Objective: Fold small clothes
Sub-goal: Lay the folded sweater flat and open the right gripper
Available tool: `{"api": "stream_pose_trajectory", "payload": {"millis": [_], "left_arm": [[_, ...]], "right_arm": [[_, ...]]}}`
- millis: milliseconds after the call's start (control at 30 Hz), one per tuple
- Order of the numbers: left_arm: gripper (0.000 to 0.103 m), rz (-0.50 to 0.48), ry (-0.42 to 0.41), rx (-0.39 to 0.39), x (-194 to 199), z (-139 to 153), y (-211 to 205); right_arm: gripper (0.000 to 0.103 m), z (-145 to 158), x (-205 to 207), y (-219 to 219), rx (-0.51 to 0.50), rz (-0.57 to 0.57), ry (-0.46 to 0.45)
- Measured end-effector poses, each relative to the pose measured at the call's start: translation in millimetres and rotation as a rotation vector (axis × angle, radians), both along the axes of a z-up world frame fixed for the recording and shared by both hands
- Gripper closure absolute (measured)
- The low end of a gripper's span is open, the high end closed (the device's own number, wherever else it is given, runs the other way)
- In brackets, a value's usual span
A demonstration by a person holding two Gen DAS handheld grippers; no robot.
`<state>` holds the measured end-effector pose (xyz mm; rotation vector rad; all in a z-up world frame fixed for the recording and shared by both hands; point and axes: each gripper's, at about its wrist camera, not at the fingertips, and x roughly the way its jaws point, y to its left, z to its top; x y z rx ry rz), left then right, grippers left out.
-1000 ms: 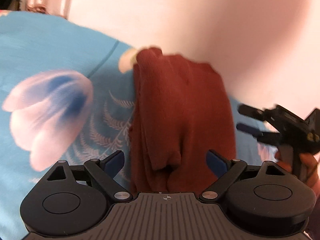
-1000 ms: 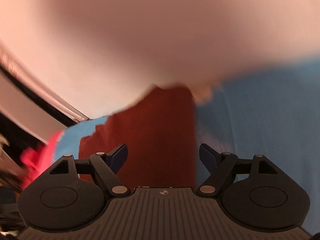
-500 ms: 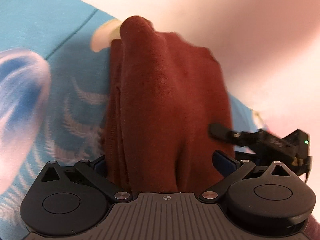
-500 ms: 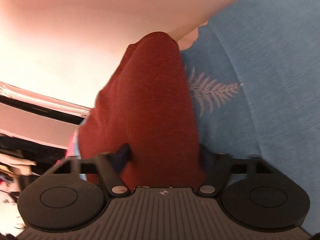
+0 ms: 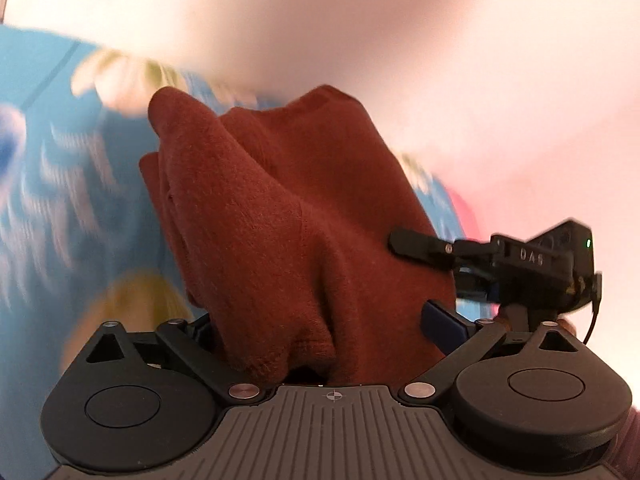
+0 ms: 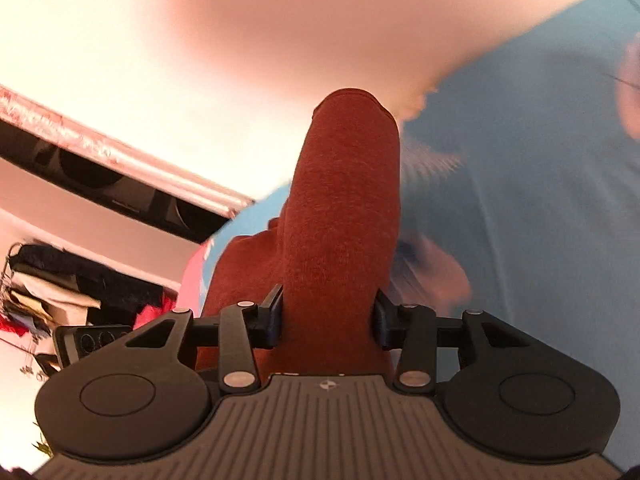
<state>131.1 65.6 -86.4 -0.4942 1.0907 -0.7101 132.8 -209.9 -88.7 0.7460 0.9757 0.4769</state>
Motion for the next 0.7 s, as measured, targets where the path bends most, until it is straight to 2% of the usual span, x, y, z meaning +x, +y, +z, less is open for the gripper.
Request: {"api": "stream_pose_trajectory", "payload": {"millis": [67,100,133,200,233,267,333,400,433,500,533,600,667,700], "left_arm": [[0.000,0.007,0.041,0.031,-28,-15,-13],[0.000,0.020,0.066,0.071,-37,-24,-18],[0.000,0.041,0.088,0.146,-45,-34,-24],[0.000,0.055,0.102,0.321,-58,-47,-33],[0.000,0.062,0.096,0.388,-63,-47,-33],[0.000,0.073,0.081,0.421,-68,-44,-34],[0.000,0.099,0.050,0.441,-79,-34,-34],[0.000,0.127,0.032,0.497,-90,-26,-37],[0.000,0.139,0.026,0.535,-92,-24,-27],[0.000,0.166,0.018,0.614,-94,-17,-35],[0.000,0.173,0.014,0.661,-95,-12,-36],[0.000,0.180,-0.020,0.748,-99,0,-42],[0.000,0.190,-0.057,0.833,-106,13,-48],[0.000,0.191,-0.071,0.845,-109,20,-51]], "right_arm": [[0.050,-12,-23,-13,-0.004,0.014,0.032],[0.047,-23,-34,-20,-0.030,0.017,0.064],[0.040,-34,-43,-23,-0.111,0.007,0.096],[0.040,-47,-56,-25,-0.289,-0.044,0.162],[0.038,-49,-64,-24,-0.325,-0.032,0.158],[0.032,-47,-73,-23,-0.325,-0.008,0.135],[0.021,-39,-88,-16,-0.363,0.023,0.097],[0.019,-36,-101,-4,-0.403,0.095,0.069],[0.018,-37,-107,3,-0.430,0.122,0.080],[0.018,-45,-121,15,-0.484,0.193,0.118],[0.018,-46,-130,21,-0.521,0.218,0.106],[0.018,-37,-147,25,-0.557,0.224,0.065],[0.016,-29,-153,23,-0.555,0.242,0.080],[0.016,-27,-155,24,-0.571,0.268,0.096]]}}
